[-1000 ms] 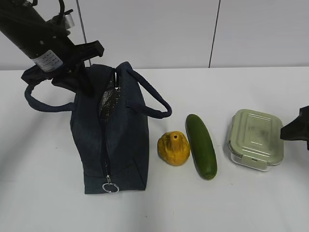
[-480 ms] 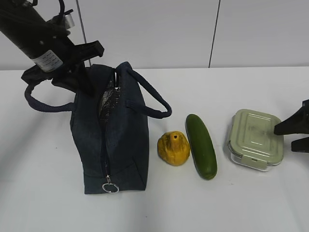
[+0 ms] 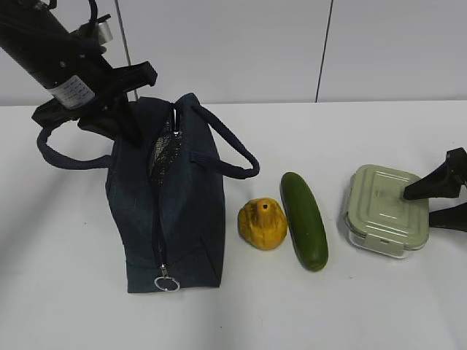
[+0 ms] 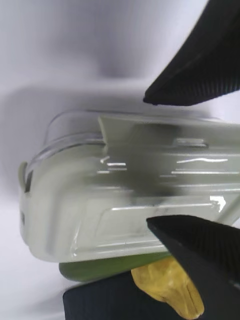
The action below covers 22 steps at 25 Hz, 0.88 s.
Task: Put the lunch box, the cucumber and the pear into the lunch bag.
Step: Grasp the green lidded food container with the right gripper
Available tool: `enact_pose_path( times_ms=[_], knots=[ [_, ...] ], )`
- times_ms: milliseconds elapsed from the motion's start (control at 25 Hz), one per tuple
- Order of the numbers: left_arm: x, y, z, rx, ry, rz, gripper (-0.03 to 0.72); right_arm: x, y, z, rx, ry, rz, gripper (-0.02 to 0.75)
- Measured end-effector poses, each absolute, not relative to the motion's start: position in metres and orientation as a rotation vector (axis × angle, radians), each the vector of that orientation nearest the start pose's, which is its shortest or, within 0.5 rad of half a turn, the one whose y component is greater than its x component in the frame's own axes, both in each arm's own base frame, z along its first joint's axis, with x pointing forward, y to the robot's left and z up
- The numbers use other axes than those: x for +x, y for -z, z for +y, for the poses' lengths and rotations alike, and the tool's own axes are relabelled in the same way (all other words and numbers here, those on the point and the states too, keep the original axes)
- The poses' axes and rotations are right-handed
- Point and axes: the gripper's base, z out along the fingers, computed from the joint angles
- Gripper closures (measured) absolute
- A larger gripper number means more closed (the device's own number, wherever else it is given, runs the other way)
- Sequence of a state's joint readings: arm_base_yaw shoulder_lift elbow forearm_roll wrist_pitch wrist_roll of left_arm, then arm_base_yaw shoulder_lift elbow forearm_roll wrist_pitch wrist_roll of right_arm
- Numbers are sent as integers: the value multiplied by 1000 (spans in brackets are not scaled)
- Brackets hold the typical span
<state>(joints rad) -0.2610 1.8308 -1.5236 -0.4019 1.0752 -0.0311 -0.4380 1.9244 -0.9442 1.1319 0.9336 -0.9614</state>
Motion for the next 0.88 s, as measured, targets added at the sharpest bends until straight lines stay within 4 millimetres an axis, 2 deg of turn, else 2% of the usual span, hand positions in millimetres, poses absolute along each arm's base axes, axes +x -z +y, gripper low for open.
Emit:
enact_pose_path(
  times_ms=[160,320,440,600,880],
  knots=[
    [364,-271,-130,124,603,2864,684,317,-129,-74,385,-1071,2567,216],
    [364,-271,-130,124,603,2864,684,321,-125,-74,366,-1112,2559,117],
    [364,-271,-130,124,603,2864,684,325,-118,-74,364,-1157,2564,95],
    [364,-271,-130,124,601,2865,684,328,-111,-74,330,-1190,2565,103],
    [364,-272,-130,126,598,2864,684,330,-101,-73,327,-1273,2553,188]
  ],
)
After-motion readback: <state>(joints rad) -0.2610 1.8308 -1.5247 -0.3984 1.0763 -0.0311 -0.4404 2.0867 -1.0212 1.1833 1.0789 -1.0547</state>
